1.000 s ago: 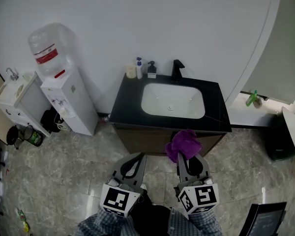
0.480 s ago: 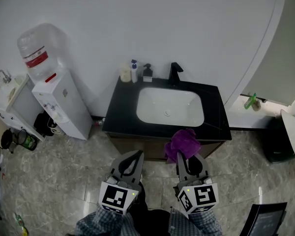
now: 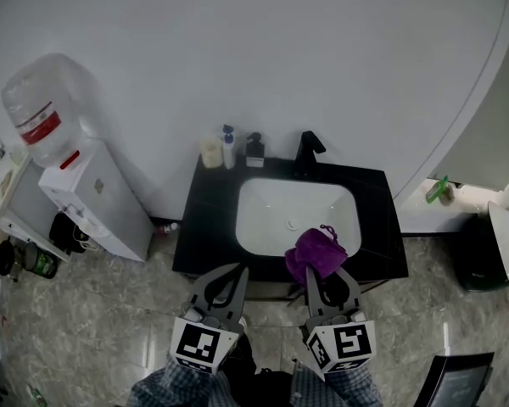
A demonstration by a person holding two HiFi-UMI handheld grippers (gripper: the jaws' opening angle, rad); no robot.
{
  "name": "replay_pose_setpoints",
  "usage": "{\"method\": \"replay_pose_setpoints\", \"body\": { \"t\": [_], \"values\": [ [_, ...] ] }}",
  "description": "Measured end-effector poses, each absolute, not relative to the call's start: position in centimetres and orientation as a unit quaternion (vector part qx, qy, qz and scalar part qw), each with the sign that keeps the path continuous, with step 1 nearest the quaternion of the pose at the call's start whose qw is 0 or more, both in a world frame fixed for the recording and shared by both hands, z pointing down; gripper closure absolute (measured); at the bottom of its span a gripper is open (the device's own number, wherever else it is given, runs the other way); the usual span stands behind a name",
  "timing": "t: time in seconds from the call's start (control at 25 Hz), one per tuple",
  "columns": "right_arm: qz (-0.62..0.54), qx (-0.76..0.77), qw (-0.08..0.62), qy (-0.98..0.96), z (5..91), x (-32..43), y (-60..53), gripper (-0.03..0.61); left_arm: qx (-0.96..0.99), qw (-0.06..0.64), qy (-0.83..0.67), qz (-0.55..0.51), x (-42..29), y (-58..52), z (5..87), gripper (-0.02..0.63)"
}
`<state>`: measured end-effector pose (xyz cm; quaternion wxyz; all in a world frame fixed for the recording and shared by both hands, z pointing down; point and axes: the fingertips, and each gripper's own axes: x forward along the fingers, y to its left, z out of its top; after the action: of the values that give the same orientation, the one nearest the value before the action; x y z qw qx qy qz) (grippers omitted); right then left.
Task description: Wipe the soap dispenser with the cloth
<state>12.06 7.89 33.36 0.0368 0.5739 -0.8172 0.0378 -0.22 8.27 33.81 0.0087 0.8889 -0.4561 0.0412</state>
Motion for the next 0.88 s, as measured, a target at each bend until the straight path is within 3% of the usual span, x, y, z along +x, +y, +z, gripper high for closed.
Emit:
{"method": "replay_pose_setpoints", "body": {
  "t": [0.4,0.88],
  "values": [
    [0.048,0.583,0.037,-0.81,33.2,8.7,-5.7,0.502,0.898,-0.009,-0.436,0.057,-3.4,-4.9,33.5,0.612],
    [0.058,0.582,0.052,-0.81,34.4,7.3,-10.7,0.502,0.896,0.007,-0.441,0.041,-4.6,-10.0,34.1,0.612]
  ]
}}
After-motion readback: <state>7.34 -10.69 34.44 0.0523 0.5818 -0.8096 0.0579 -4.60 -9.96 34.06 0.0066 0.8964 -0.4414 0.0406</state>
